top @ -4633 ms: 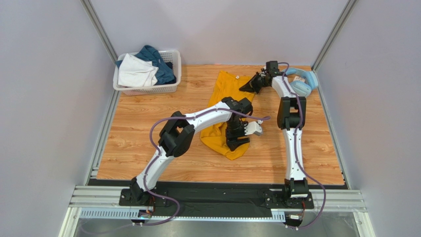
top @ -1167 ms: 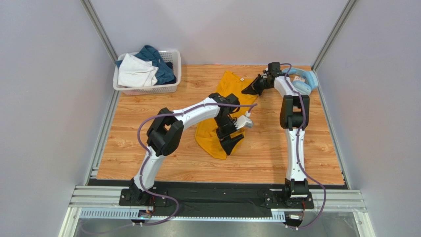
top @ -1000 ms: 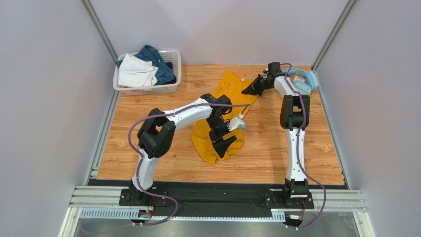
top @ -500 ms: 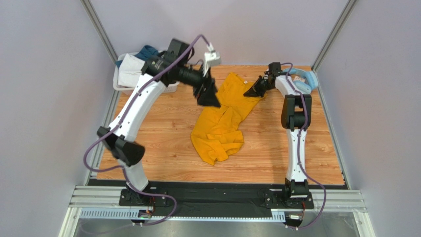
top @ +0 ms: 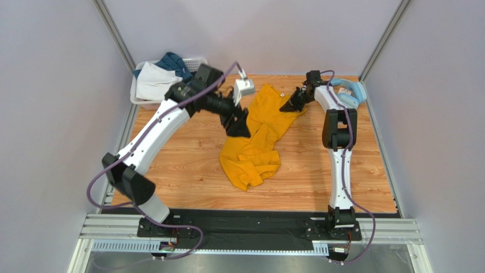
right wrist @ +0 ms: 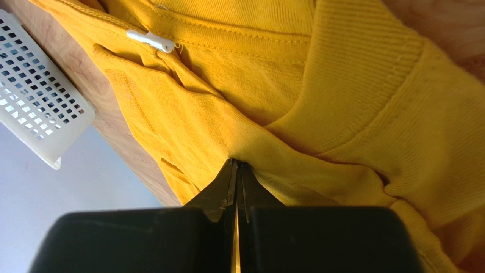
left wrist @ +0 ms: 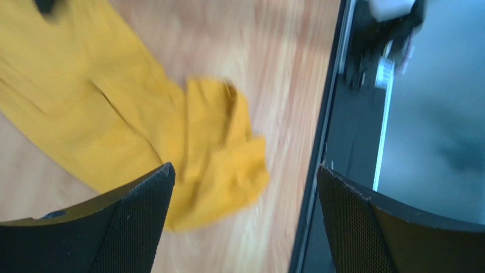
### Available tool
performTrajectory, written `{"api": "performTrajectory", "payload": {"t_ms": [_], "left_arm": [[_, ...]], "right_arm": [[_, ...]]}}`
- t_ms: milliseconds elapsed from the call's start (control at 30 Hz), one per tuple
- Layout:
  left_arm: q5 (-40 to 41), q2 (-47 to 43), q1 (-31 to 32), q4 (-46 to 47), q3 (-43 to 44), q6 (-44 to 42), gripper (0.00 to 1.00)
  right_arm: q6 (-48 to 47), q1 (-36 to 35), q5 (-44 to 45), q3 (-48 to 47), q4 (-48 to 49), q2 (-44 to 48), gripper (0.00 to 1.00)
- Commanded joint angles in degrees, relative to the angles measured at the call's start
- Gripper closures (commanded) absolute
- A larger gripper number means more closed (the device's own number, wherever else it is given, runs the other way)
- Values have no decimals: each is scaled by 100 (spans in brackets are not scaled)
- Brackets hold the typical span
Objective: Fold and stack the t-shirts
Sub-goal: Fold the tshirt
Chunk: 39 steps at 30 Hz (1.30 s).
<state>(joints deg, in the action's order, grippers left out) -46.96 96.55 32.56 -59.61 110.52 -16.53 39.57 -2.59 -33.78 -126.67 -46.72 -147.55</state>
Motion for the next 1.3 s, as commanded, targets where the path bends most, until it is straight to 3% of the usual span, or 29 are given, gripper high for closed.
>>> {"api": "performTrajectory", "payload": {"t_ms": [0, 67, 167, 333, 800, 867, 900, 933, 967, 1000, 1167, 1267], "left_arm": [[1955, -1300, 821, 1198, -2540, -755, 0], [2007, -912, 980, 1285, -3164, -579, 11], [2190, -357, 1243, 1670, -3798, -430, 16], [3191, -506, 1999, 3041, -4723, -544, 9], [3299, 601, 2185, 3246, -4259, -298, 16], [3246, 846, 2185, 3184, -4118, -306, 27], [3228, 935, 2185, 3088, -4065, -306, 38], [3193, 1101, 2185, 3027, -3925, -315, 64], [3176, 1163, 2185, 2948, -3854, -315, 77], [3175, 1208, 2185, 2799, -3793, -315, 100], [2747, 761, 2176, 2114, -3582, -848, 100], [1999, 103, 2124, 657, -3160, -1743, 100]], "right_arm": [[-134, -57, 407, -156, -259, 77, 100], [-116, -66, 442, -243, -285, 51, 100], [-116, -66, 442, -279, -311, 15, 100], [-134, -49, 443, -262, -338, -2, 100], [-222, -31, 381, -174, -311, -90, 100], [-222, -22, 363, -191, -311, -99, 100], [-222, -22, 355, -183, -311, -108, 100], [-222, -5, 355, -191, -311, -108, 100], [-222, 13, 355, -191, -311, -108, 100], [-222, 13, 355, -200, -303, -125, 100], [-222, 118, 354, -331, -311, -257, 100], [-239, 171, 363, -376, -320, -362, 100]]}}
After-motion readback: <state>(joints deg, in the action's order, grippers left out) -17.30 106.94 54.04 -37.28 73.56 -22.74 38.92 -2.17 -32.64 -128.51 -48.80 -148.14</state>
